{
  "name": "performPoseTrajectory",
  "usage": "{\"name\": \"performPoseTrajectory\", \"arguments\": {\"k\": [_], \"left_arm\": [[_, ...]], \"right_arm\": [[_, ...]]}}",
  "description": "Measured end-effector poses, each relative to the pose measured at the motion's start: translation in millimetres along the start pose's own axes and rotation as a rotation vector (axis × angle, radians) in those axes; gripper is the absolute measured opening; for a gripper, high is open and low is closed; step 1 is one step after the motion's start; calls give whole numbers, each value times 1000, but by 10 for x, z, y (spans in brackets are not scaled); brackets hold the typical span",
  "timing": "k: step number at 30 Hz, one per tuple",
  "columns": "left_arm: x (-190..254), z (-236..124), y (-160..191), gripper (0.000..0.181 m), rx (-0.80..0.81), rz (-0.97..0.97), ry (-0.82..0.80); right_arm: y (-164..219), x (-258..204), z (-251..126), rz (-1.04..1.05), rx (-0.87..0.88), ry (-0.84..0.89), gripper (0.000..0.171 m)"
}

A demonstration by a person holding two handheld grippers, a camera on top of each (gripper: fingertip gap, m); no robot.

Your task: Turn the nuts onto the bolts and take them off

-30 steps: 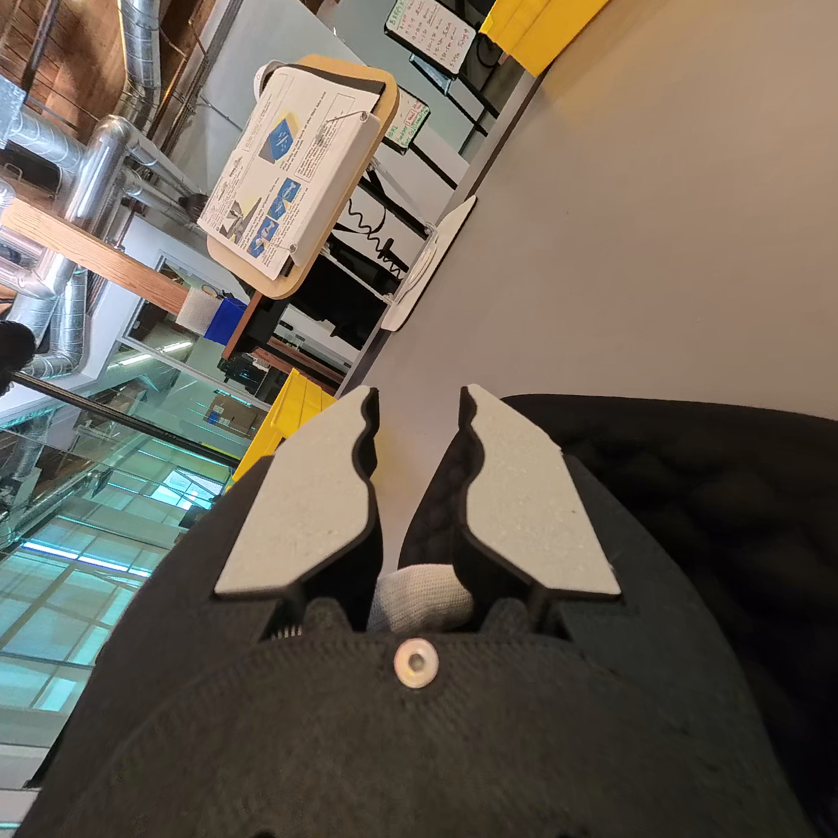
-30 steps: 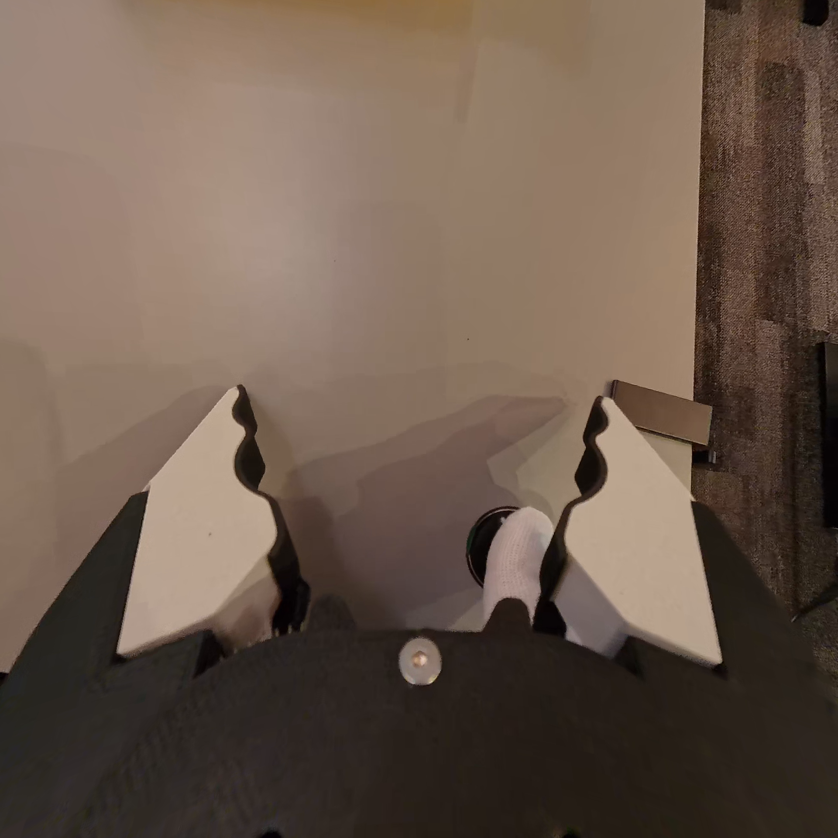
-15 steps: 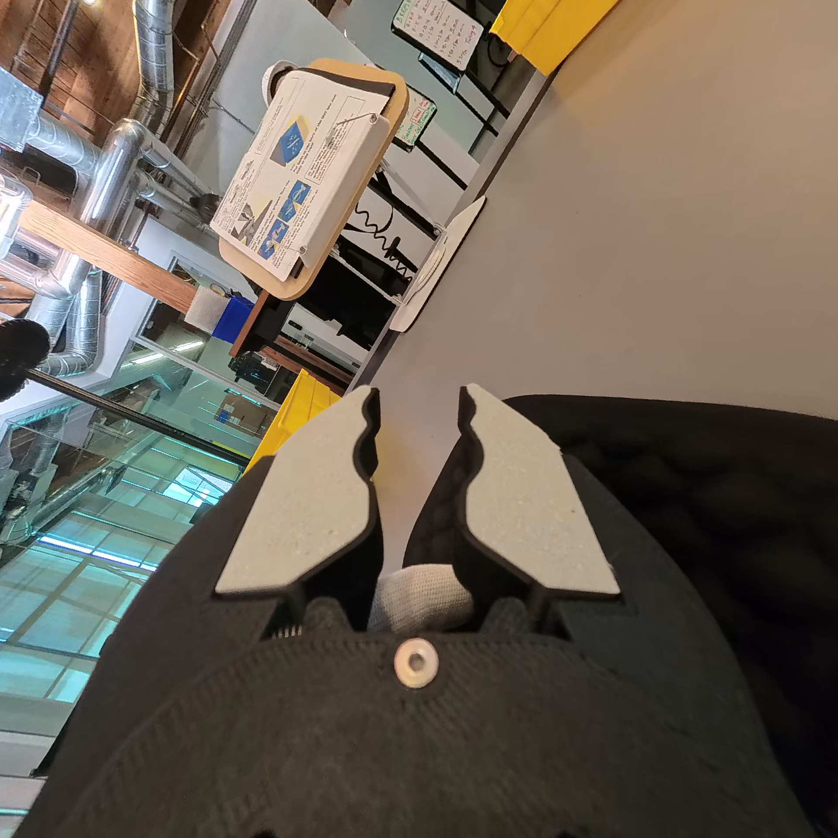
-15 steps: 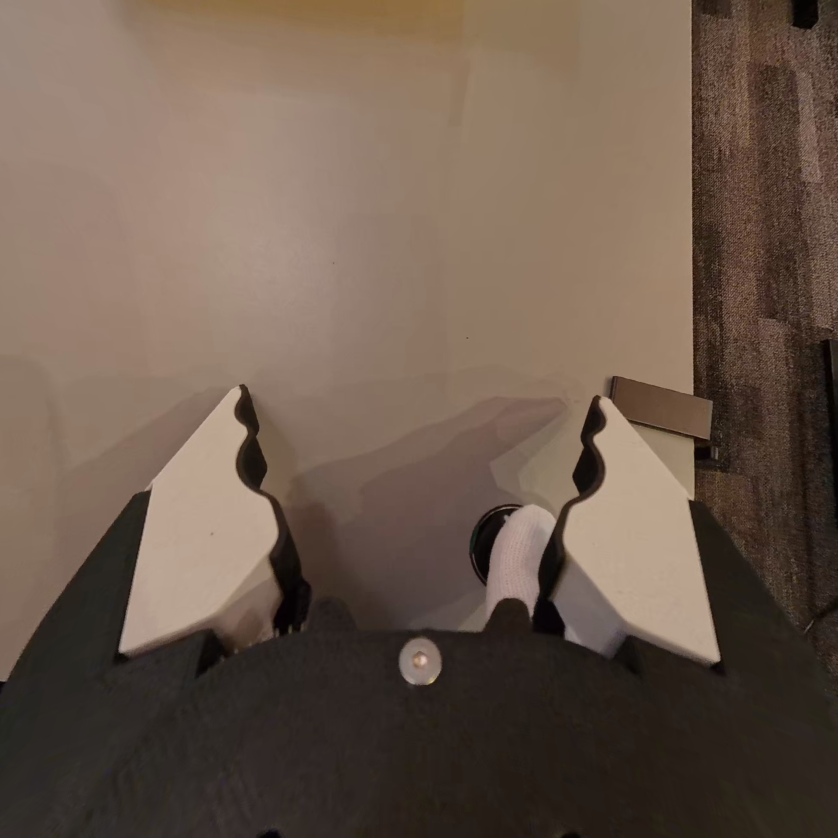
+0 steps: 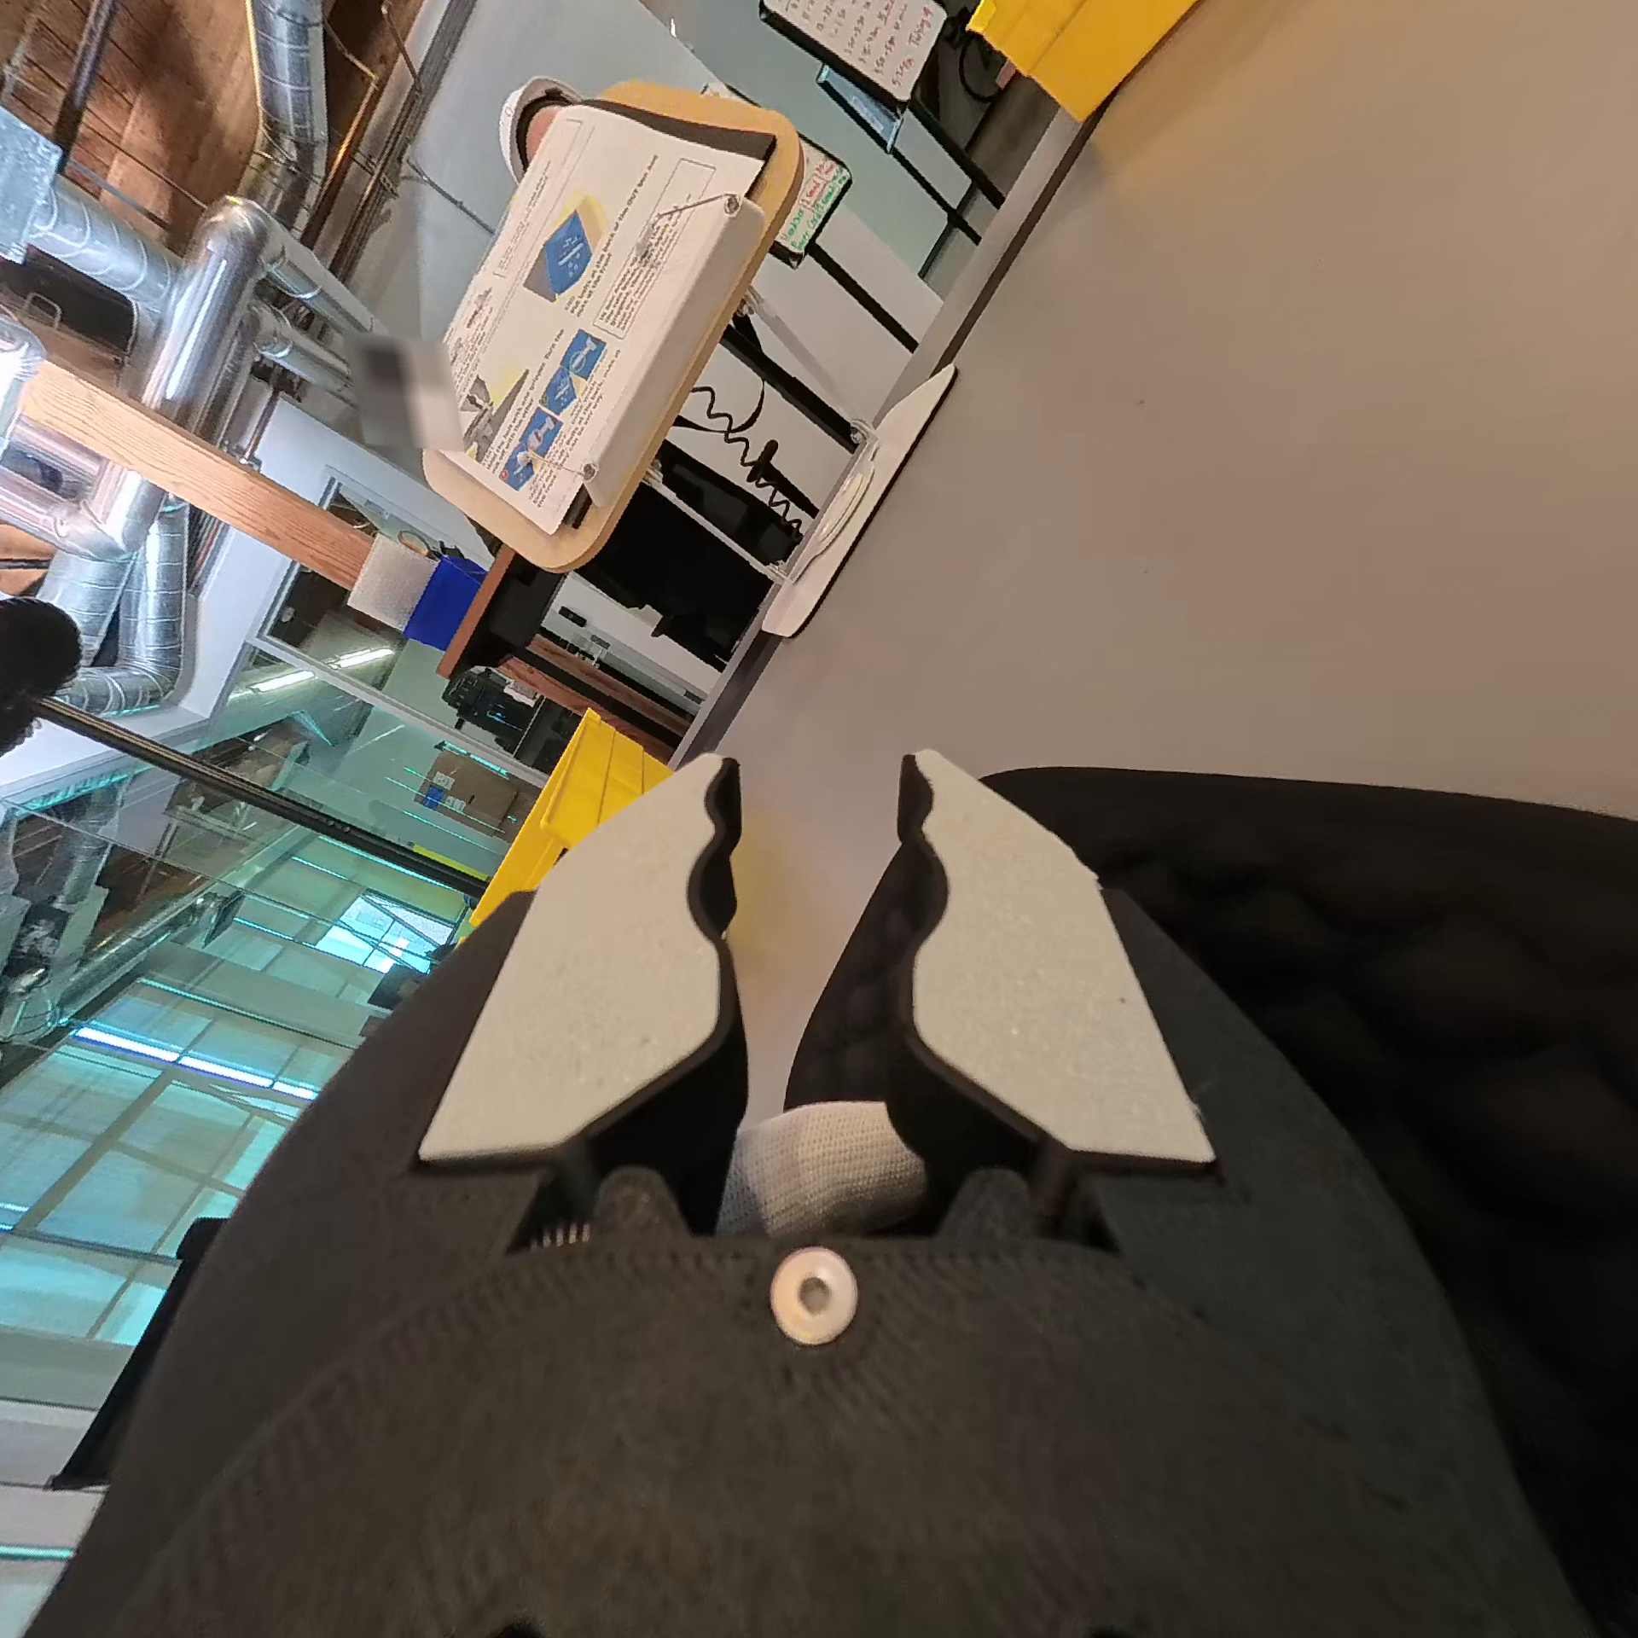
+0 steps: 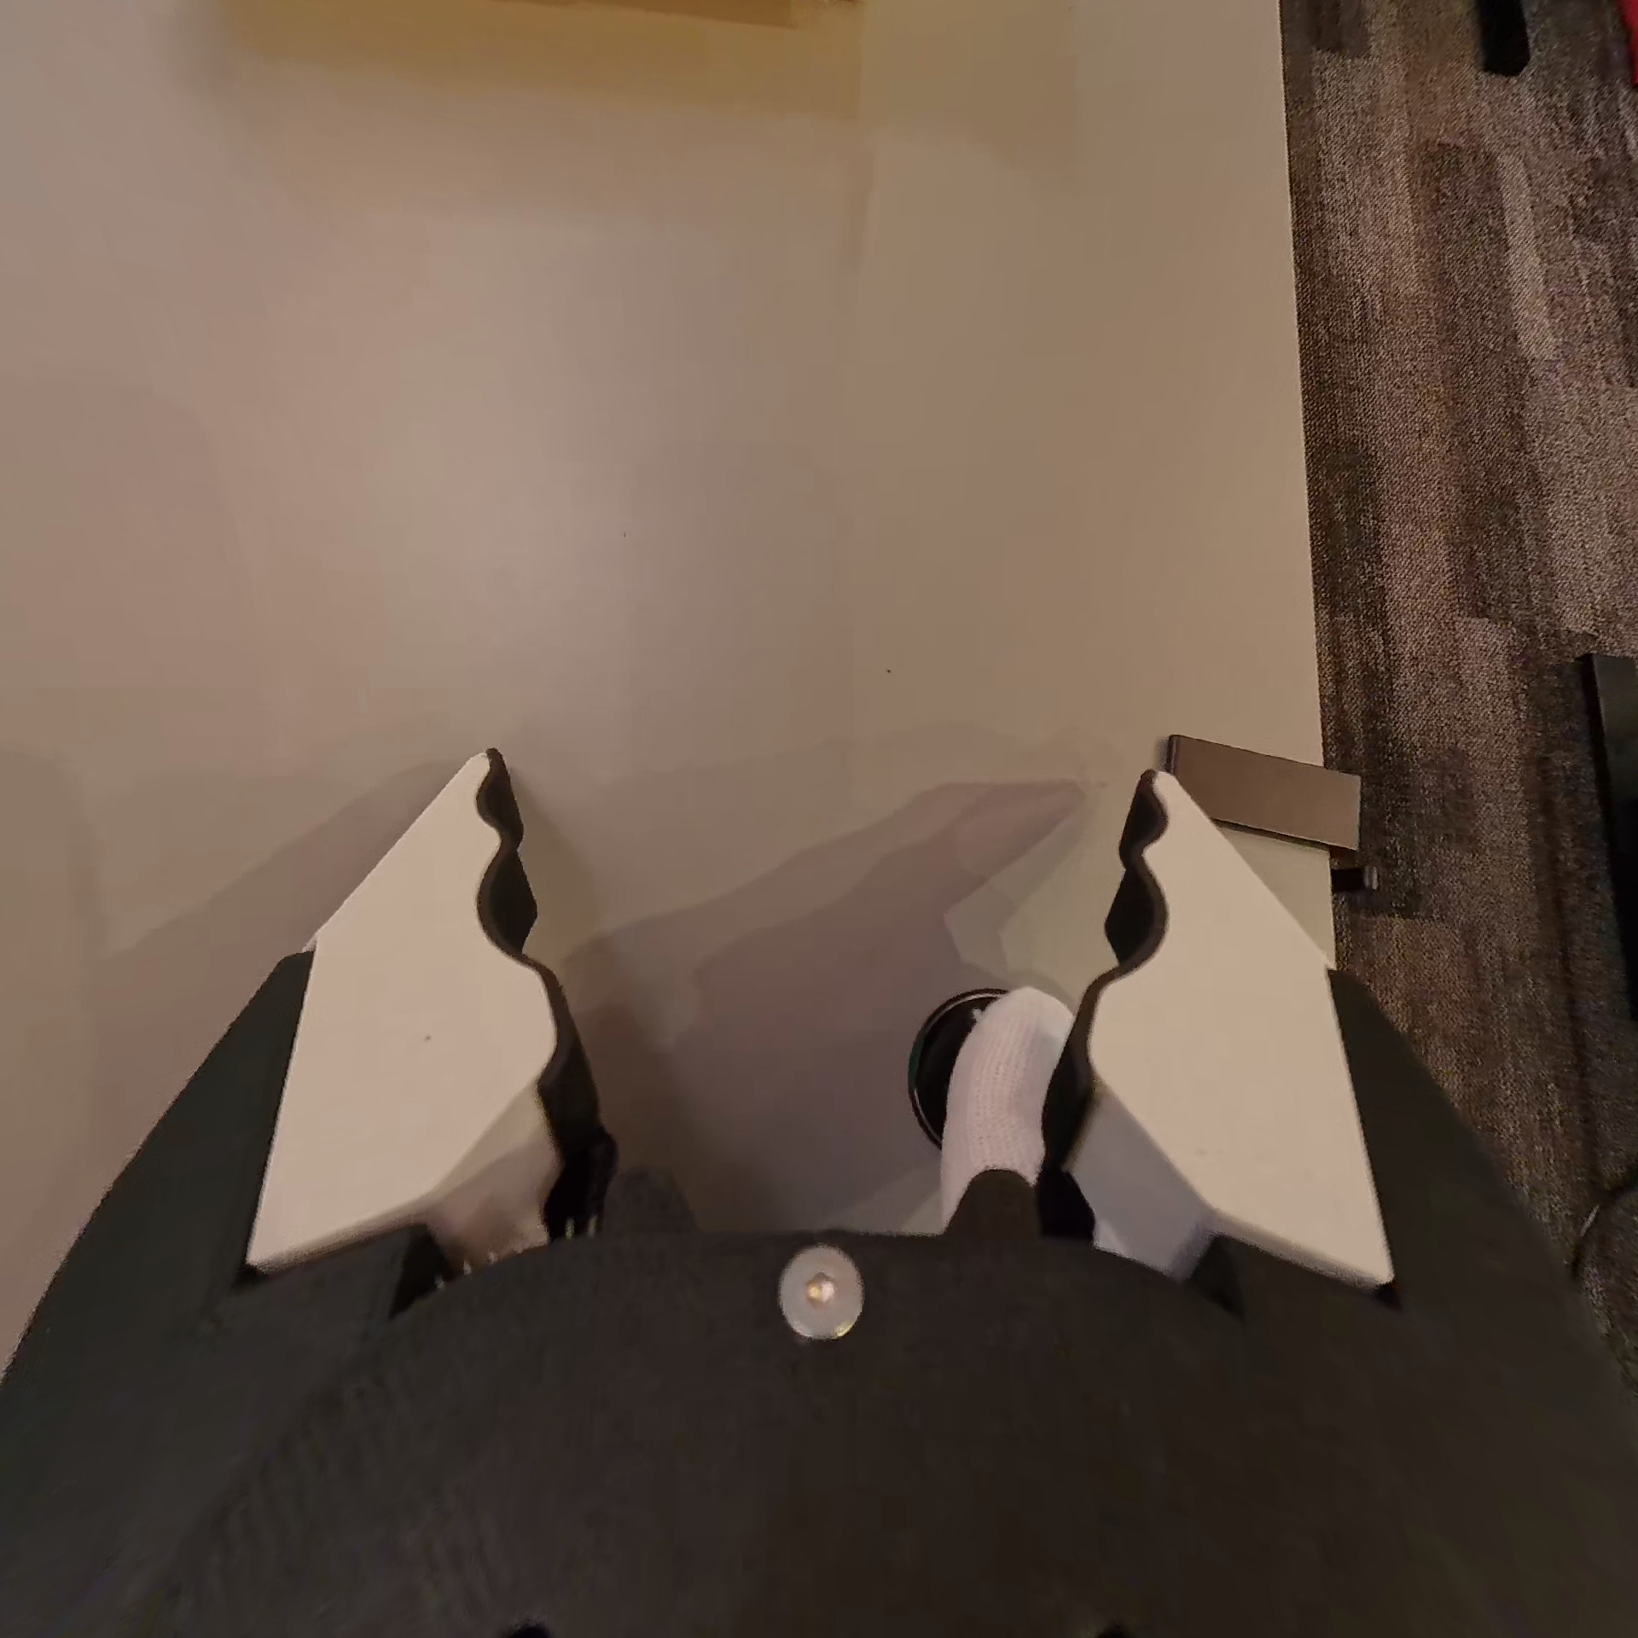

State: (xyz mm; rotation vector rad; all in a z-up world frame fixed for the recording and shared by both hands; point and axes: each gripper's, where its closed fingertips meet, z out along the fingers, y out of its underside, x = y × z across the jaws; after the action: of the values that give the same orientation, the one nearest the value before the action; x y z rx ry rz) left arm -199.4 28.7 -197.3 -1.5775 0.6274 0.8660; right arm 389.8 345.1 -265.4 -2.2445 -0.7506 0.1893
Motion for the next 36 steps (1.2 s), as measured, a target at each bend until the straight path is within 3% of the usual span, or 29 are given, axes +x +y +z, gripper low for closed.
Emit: {"name": "performPoseTrajectory", "arguments": {"k": [23,36], "left_arm": [[255,89,196,34,-43,-2,6],[445,176,343,34,-98,-53,93]], "right_arm": [[193,-14,202,-15,5,7,132],[326,-26,333,9,-30,-6,133]]}}
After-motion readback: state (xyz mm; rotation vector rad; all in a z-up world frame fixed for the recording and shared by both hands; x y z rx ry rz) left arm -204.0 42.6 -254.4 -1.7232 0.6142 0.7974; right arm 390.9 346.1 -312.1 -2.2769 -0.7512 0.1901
